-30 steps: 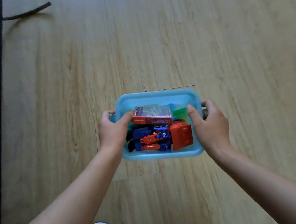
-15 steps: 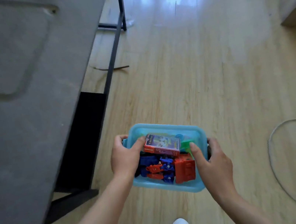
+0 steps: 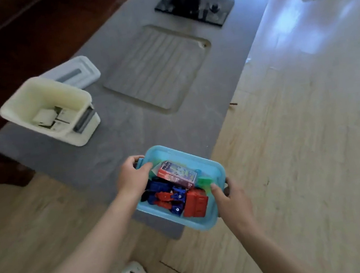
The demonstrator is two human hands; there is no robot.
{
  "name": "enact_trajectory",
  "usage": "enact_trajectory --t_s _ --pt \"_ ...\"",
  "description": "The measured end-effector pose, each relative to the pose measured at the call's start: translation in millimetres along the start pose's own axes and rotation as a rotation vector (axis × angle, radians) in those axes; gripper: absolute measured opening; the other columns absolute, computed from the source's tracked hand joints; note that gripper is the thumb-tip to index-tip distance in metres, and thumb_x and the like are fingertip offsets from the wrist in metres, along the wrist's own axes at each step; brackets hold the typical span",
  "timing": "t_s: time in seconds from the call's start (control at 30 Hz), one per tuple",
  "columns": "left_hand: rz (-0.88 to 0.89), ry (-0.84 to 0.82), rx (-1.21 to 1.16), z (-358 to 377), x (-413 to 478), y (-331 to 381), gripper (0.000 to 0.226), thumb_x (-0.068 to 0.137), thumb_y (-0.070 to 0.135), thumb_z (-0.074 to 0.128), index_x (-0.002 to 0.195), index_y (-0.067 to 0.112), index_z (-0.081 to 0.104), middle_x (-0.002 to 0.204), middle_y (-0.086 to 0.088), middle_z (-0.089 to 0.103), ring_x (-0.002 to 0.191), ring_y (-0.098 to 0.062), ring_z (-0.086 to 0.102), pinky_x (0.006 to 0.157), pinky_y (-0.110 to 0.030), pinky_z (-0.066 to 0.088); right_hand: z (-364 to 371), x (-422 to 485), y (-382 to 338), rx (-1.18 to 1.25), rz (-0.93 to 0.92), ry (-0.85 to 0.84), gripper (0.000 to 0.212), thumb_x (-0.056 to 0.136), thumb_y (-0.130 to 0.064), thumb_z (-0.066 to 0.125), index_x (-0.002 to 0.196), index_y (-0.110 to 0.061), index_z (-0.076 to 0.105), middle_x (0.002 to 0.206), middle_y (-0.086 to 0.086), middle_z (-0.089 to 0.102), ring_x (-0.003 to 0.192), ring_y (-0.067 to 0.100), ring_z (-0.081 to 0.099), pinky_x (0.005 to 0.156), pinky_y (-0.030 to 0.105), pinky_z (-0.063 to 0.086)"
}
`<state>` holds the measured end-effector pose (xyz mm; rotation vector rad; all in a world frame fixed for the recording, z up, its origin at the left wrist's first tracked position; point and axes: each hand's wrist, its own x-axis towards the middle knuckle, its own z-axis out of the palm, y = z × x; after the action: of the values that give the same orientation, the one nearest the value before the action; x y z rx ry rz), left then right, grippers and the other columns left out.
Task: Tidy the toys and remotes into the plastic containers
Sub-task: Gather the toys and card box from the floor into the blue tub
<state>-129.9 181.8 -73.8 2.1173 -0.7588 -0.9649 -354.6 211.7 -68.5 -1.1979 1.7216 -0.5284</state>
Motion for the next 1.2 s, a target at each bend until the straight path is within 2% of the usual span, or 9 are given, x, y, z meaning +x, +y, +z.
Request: enact_trajectory --t_s 0.07,0.23,0.37,0.43,0.53,0.6,0.7,0.9,1.2 --pt "-0.001 -0.024 0.019 -35 22 -19 0.016 0.083 0.016 0.065 0.097 0.023 0.06 0.09 0.006 0.06 0.072 -0.005 0.055 0.059 -0.021 0.039 39 -2 -16 0.011 0.024 -0.041 0.008 0.089 -0.035 0.056 0.096 -0.032 0.057 0.075 -0.001 0.064 0.074 0.02 0.066 0.072 0.047 0.057" --pt "0.021 -0.079 0.05 -93 74 -47 0.033 0.083 0.005 0.063 0.113 0.018 0.062 0.099 0.005 0.06 0.088 -0.013 0.056 0.075 -0.023 0.039 109 6 -48 -0.074 0.102 -0.083 0.017 0.087 -0.036 0.058 0.101 -0.035 0.05 0.082 -0.009 0.063 0.081 0.016 0.066 0.076 0.047 0.056" --pt "0.013 -0.125 0.036 -112 102 -56 0.038 0.083 -0.001 0.06 0.118 0.014 0.06 0.104 0.003 0.061 0.094 -0.013 0.056 0.08 -0.025 0.041 138 13 -70 -0.183 0.132 -0.088 0.033 0.088 -0.032 0.057 0.119 -0.024 0.053 0.09 -0.009 0.064 0.088 0.017 0.064 0.081 0.042 0.055" --pt "0.016 -0.149 0.052 -115 104 -60 0.038 0.084 -0.002 0.061 0.119 0.013 0.059 0.104 0.004 0.061 0.094 -0.013 0.057 0.078 -0.021 0.041 142 12 -77 -0.376 0.051 -0.006 0.042 0.088 -0.029 0.057 0.128 -0.018 0.049 0.105 -0.001 0.06 0.1 0.021 0.058 0.088 0.038 0.05" --pt "0.06 -0.17 0.052 -116 104 -62 0.038 0.085 0.003 0.063 0.121 0.014 0.058 0.106 0.005 0.059 0.099 -0.012 0.056 0.079 -0.018 0.04 148 9 -95 -0.561 -0.35 0.207 0.041 0.086 -0.02 0.06 0.127 -0.016 0.054 0.115 0.002 0.054 0.107 0.023 0.05 0.088 0.032 0.044" --pt "0.118 -0.135 0.069 -117 103 -61 0.039 0.085 0.009 0.064 0.123 0.018 0.057 0.113 0.006 0.054 0.105 -0.01 0.052 0.088 -0.022 0.038 161 16 -110 -0.536 -0.477 0.124 0.03 0.087 -0.02 0.059 0.117 -0.016 0.062 0.115 -0.001 0.058 0.107 0.021 0.053 0.085 0.029 0.043" --pt "0.176 -0.049 0.068 -119 99 -58 0.036 0.085 0.009 0.062 0.118 0.02 0.058 0.114 0.007 0.052 0.106 -0.008 0.05 0.092 -0.023 0.036 188 34 -125 -0.545 -0.342 -0.166 0.035 0.093 -0.032 0.05 0.124 -0.018 0.057 0.125 -0.001 0.058 0.116 0.02 0.05 0.092 0.03 0.038" --pt "0.151 0.01 0.06 -127 103 -44 0.025 0.085 0.006 0.06 0.103 0.023 0.062 0.108 0.005 0.055 0.1 -0.007 0.053 0.085 -0.021 0.036 203 59 -121 -0.784 -0.156 -0.381 0.045 0.089 -0.043 0.048 0.123 -0.013 0.046 0.116 0.012 0.06 0.106 0.033 0.053 0.082 0.038 0.042" --pt "0.16 0.07 0.047 -132 107 -15 0.018 0.09 0.013 0.056 0.097 0.026 0.066 0.1 0.012 0.06 0.091 -0.001 0.057 0.076 -0.017 0.04 180 39 -118 -0.446 -0.24 -0.314 0.073 0.083 -0.04 0.067 0.144 -0.027 0.031 0.126 -0.004 0.042 0.113 0.018 0.048 0.095 0.027 0.039"
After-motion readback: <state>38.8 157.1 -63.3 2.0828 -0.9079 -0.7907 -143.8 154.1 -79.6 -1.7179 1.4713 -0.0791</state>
